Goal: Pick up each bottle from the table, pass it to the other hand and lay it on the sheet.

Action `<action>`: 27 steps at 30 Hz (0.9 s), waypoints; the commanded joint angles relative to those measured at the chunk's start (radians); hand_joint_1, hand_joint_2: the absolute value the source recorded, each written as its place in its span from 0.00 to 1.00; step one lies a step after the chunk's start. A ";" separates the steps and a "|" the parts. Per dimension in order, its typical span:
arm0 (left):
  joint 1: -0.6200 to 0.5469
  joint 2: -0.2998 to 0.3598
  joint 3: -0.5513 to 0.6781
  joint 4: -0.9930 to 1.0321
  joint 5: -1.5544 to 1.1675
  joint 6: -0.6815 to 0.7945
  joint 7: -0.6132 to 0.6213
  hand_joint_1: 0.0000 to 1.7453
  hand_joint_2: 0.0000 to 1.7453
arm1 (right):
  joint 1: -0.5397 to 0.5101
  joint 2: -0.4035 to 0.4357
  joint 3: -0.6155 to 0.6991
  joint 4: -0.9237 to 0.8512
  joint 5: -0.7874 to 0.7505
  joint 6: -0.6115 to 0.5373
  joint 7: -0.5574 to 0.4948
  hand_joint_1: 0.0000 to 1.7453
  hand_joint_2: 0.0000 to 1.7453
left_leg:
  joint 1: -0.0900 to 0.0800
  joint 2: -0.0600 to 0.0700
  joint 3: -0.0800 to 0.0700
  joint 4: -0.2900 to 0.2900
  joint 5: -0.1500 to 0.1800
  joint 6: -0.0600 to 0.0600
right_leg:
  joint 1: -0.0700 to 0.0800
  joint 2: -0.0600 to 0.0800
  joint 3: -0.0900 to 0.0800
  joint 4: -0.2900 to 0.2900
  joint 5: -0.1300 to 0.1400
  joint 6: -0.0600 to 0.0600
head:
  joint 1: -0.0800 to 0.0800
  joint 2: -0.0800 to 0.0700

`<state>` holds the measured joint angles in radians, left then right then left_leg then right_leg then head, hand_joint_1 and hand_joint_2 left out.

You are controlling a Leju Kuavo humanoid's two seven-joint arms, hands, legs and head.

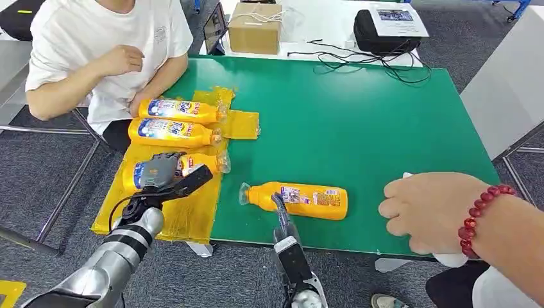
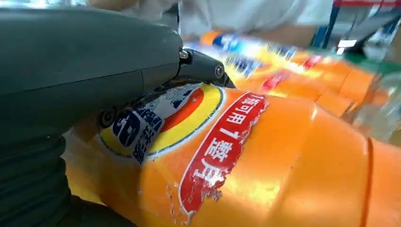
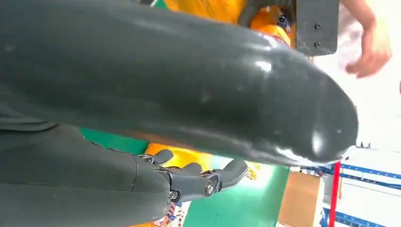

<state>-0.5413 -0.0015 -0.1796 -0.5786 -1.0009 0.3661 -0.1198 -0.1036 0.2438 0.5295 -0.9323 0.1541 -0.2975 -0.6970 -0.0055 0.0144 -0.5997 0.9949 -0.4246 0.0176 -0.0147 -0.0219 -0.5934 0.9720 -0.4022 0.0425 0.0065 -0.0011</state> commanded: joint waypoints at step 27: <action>-0.001 -0.012 0.038 0.003 0.348 -0.456 -0.333 0.00 1.00 | -0.026 0.007 -0.058 0.042 0.006 -0.018 -0.001 0.00 0.00 | 0.001 -0.006 0.016 -0.002 0.002 0.000 | 0.000 -0.004 0.018 -0.003 0.000 -0.002 | 0.000 0.000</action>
<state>-0.6556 0.0256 -0.1400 -0.4433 -0.7911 -0.1808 -0.3041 -0.1232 0.2735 0.4868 -0.9026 0.1473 -0.3094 -0.6970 -0.0058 0.0075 -0.5857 0.9941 -0.4227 0.0186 -0.0157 -0.0300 -0.5770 0.9718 -0.4031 0.0419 0.0065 -0.0011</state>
